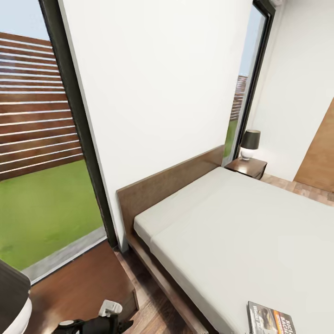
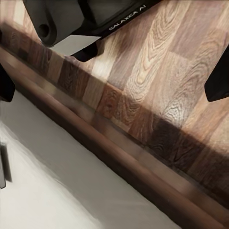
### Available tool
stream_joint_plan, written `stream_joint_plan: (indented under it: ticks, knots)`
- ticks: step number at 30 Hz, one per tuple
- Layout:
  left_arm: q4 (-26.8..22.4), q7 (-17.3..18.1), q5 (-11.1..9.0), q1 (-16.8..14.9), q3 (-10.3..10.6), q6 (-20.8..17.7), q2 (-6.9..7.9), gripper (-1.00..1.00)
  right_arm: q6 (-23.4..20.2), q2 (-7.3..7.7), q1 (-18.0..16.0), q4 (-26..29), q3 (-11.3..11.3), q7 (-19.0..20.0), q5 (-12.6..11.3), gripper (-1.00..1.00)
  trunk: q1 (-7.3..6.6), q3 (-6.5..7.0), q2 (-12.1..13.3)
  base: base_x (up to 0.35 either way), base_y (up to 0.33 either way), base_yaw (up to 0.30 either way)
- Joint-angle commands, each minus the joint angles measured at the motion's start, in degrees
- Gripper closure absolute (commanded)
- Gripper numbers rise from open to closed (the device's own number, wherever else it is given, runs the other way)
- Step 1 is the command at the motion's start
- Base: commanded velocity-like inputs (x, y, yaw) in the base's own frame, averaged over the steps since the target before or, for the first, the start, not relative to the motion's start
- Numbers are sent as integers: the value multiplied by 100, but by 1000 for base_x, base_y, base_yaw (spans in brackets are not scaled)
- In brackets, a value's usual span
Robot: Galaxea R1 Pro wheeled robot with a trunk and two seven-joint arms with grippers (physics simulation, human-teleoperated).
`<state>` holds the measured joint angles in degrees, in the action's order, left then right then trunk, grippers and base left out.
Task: In the bedroom, move the book from the bed onto either nightstand, and place the two sandals side by side next to the bed.
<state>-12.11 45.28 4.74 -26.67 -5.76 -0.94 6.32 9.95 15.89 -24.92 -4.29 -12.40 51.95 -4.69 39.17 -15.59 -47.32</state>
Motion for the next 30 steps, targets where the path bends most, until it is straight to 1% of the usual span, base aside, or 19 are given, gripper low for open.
stream_joint_plan:
  ticks: [1, 9, 30]
  knots:
    - [-2, 28, 48, -3, -48, -10, 1, -100, 24, 2, -13, -30, 18, 24, -49, -100, 1, -8, -6, 0, 0, -224]
    - [6, -84, 45, 4, -42, -11, 1, -100, 24, -3, -13, -36, 18, 34, -49, -100, 1, -8, -6, 0, 0, -272]
    - [6, -90, 45, 4, -48, -11, 0, -100, 33, -9, -13, -37, 27, 25, -49, -100, 1, -8, -6, 0, 0, -279]
